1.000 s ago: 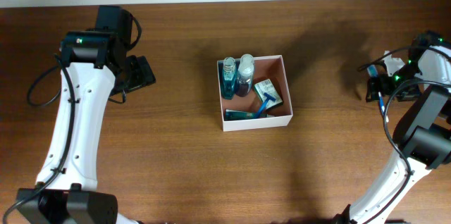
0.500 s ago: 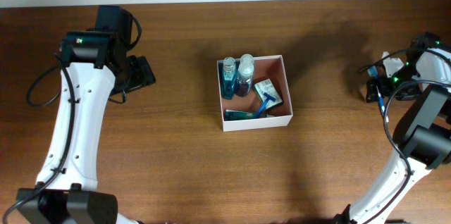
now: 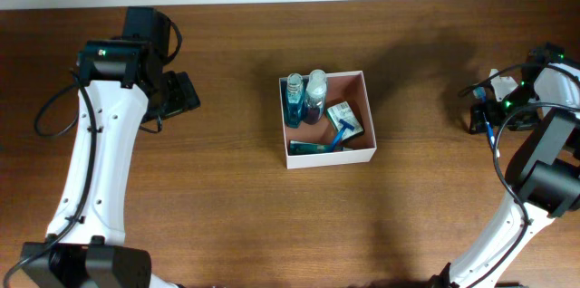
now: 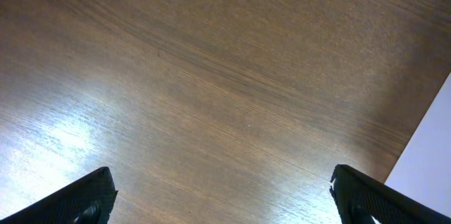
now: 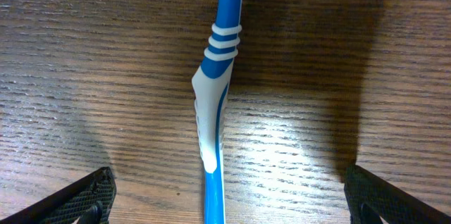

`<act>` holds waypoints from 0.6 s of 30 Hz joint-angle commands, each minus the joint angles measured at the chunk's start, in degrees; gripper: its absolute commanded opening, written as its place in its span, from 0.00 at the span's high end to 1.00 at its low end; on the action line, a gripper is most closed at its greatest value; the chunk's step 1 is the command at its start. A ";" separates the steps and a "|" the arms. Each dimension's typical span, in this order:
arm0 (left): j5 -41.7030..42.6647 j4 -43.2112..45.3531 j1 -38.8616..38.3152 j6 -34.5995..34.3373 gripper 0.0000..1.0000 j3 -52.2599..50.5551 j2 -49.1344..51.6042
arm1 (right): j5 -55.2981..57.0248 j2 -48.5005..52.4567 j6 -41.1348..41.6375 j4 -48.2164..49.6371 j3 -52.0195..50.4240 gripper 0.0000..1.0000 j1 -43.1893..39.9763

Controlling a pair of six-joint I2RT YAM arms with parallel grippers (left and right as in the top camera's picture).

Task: Pack container
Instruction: 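Lower the right gripper and grasp the blue-white toothbrush handle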

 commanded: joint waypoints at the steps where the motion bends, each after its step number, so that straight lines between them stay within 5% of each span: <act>1: -0.44 0.11 0.13 -0.52 0.01 -0.24 0.44 | 1.25 1.05 -0.20 -0.02 -0.61 0.01 -0.28; 18: -0.44 0.11 0.13 -0.52 0.01 -0.24 0.44 | 1.99 1.05 0.24 2.73 -4.09 0.01 -0.28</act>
